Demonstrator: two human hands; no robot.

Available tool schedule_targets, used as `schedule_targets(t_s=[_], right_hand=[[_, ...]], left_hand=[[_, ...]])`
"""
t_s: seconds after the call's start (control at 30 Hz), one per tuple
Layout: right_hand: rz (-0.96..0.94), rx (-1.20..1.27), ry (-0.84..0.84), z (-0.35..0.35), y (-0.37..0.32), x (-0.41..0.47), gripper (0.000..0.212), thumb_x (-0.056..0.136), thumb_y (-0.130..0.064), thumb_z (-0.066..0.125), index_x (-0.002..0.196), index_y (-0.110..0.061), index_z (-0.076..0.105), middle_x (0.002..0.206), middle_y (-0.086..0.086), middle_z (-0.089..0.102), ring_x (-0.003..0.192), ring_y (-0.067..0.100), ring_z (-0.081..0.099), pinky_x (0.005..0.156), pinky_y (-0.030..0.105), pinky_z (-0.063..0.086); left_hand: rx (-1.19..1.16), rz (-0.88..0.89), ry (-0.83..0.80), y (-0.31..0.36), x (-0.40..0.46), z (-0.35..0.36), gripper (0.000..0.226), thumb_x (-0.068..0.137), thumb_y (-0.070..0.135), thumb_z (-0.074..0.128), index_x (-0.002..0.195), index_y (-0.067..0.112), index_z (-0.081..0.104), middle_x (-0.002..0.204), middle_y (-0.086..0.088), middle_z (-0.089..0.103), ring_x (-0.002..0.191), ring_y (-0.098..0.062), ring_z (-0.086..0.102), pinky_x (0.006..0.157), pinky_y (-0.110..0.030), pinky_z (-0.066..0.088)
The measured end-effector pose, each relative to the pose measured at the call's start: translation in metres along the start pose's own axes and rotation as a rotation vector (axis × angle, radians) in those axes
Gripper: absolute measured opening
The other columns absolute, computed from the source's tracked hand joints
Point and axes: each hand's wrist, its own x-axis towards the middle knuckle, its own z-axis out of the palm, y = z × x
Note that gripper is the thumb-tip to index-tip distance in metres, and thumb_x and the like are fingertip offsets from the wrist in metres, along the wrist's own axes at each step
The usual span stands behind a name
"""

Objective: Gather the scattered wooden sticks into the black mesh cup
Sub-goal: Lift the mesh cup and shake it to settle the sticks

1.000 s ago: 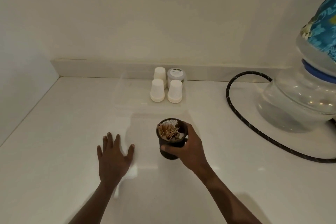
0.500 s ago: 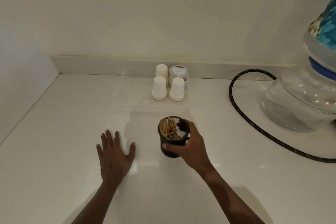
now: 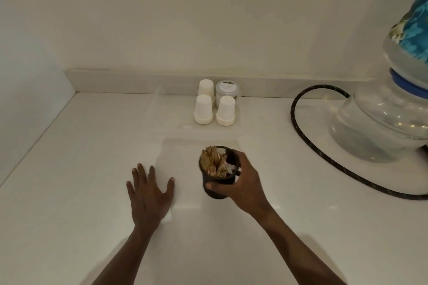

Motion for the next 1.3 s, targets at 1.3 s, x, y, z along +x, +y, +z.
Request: schedule_targets(t_s=[1.3], right_hand=[[0.100,-0.044,0.059,0.062,-0.005,0.020,0.090,0.044,-0.045,0.092,0.122,-0.040,0.047,0.111,-0.025,0.061,0.103,-0.009,0.058,0.082,0.012,0.049]], left_hand=[[-0.004,0.069,-0.042,-0.023,0.035,-0.001,0.088,0.087,0.071,0.033,0.150,0.010,0.028,0.161,-0.015,0.015,0.151,-0.026,0.004,0.121,-0.050,0.007]])
